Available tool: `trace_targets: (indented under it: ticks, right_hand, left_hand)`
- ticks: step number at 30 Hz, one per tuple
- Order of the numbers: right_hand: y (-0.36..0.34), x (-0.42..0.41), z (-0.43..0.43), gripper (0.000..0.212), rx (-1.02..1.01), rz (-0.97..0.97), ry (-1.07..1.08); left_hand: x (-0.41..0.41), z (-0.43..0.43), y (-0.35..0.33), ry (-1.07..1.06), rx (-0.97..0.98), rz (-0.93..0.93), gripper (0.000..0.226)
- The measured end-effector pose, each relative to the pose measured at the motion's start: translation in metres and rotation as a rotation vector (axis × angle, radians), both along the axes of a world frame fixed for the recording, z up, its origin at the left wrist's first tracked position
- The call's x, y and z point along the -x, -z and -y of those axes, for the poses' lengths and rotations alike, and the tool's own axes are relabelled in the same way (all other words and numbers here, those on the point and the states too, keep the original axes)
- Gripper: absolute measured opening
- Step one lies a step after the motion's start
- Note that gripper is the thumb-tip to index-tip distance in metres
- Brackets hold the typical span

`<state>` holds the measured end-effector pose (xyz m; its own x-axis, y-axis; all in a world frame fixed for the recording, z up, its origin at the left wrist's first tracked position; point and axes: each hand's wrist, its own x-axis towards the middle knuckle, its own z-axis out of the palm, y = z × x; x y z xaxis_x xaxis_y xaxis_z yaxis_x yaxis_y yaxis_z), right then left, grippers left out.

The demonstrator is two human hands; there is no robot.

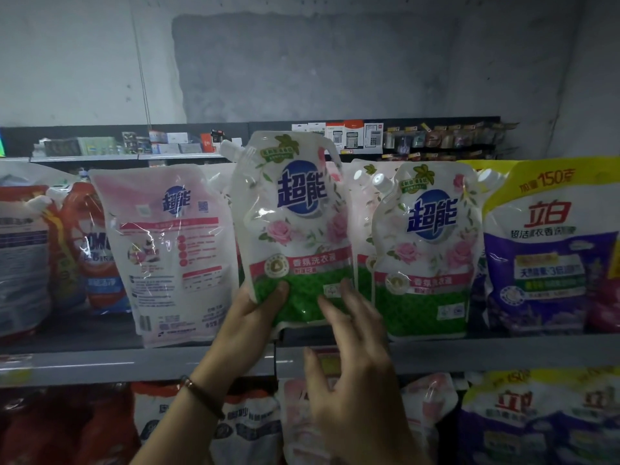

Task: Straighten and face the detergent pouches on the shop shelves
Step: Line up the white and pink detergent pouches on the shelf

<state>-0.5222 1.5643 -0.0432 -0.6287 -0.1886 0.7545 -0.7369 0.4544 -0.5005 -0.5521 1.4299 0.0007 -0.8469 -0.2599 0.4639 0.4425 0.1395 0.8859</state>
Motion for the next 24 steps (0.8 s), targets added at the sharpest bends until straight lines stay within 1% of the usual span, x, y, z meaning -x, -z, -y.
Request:
trace_targets:
  ticks: [1,2,3,5,6,10,11,16,20,24]
  right_hand:
    - [0.001,0.002,-0.001,0.071,-0.021,0.003,0.012]
    - [0.002,0.005,-0.002,0.074,-0.037,0.009,0.015]
    - [0.003,0.008,-0.002,0.076,-0.053,0.022,0.006]
    - [0.006,0.012,-0.004,0.079,-0.092,0.069,-0.027]
    - [0.007,0.014,-0.005,0.079,-0.114,0.085,-0.041]
    - [0.012,0.021,-0.008,0.081,-0.206,0.112,-0.070]
    - [0.013,0.023,-0.009,0.081,-0.223,0.110,-0.078]
    - [0.021,0.028,-0.004,0.083,-0.252,0.090,-0.059]
    - [0.026,0.033,-0.003,0.083,-0.268,0.044,-0.038]
    - [0.035,0.036,-0.004,0.080,-0.320,-0.016,0.000]
  left_hand:
    - [-0.021,0.033,-0.003,0.117,0.013,-0.020,0.030]
    - [-0.018,0.029,0.000,0.130,0.012,-0.020,0.029]
    - [-0.019,0.042,0.000,0.063,-0.031,0.016,0.029]
    - [-0.013,0.045,0.003,0.069,0.071,0.061,0.030]
    - [-0.009,0.045,0.005,0.083,0.086,0.121,0.032]
    - [-0.003,0.061,-0.003,0.109,0.181,0.227,0.043]
    - [-0.002,0.063,-0.004,0.109,0.212,0.234,0.043]
    - [-0.005,0.060,-0.012,0.121,0.246,0.282,0.038]
    - [-0.002,0.061,-0.013,0.098,0.282,0.226,0.032]
    - [0.004,0.070,-0.011,0.075,0.201,0.170,0.024]
